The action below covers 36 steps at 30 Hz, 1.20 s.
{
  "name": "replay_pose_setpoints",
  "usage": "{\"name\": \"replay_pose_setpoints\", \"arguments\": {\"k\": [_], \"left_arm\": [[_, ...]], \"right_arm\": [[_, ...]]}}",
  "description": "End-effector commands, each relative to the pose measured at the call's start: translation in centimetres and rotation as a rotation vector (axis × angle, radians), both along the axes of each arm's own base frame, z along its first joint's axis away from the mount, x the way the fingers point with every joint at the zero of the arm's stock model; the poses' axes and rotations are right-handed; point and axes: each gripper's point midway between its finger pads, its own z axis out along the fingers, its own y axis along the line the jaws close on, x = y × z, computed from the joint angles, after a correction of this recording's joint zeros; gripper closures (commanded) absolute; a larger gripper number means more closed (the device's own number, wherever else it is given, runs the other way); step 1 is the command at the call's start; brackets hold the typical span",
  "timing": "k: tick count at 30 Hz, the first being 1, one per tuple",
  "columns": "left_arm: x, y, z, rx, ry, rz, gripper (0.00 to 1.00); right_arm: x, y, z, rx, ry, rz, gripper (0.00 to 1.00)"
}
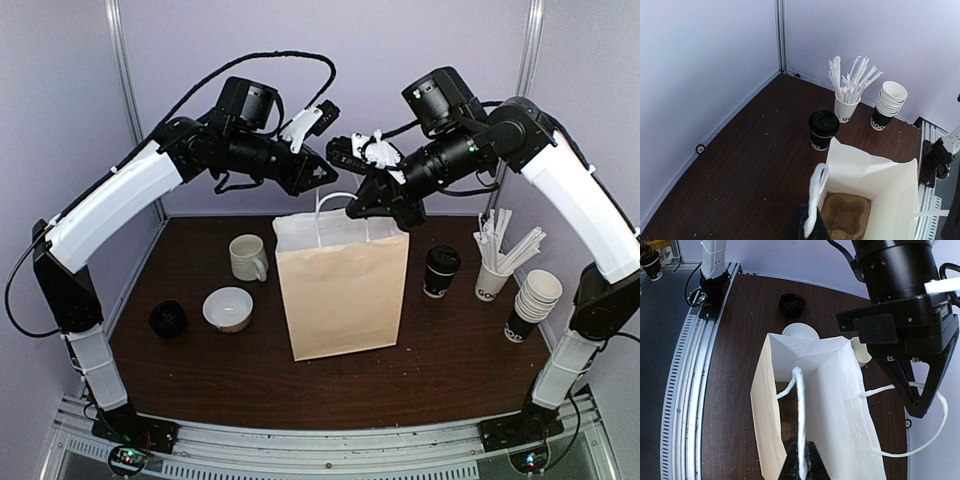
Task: Pack the takeout coffee
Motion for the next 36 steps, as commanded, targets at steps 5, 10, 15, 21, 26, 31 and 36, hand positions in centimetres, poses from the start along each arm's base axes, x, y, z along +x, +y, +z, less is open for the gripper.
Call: {"name": "replay_pose_setpoints", "arguments": {"k": [5,10,15,21,26,31,36], "left_arm": [[1.3,0.2,-0.1,0.002,-0.028,0.022,0.98],[3.3,2.0,-1.2,0.072,-0.019,0.163,0.36],[1.0,4.4,1.4,0.095,-0.046,0.142,0.03],[-0.7,8.1,3.2,0.106,-0.169,0.174,0.02],[0.8,12.1,2.3,0.158,-0.325,0.352,0.02],[1.7,13.2,-0.1,0.201,-0.315,0.413,0.02],[0.6,14.0,-0.2,0.139,-0.293,0.431,0.03]], "right_arm": [[1.1,0.6,-0.6,-0.009,-0.014,-0.015,1.00],[1.3,0.1,-0.8,-0.010,0.025,-0.033,0.32],[0.1,-3.2,1.0,0.017,0.059,-0.024,0.22],[2.0,-7.3,0.6,0.033,0.113,-0.134,0.21],[4.5,-10.7,-1.1,0.028,0.145,-0.266,0.22],[7.3,-14.3,-3.4,-0.013,0.167,-0.406,0.22],[10.5,-17.7,-6.9,-0.143,0.197,-0.515,0.16]]}}
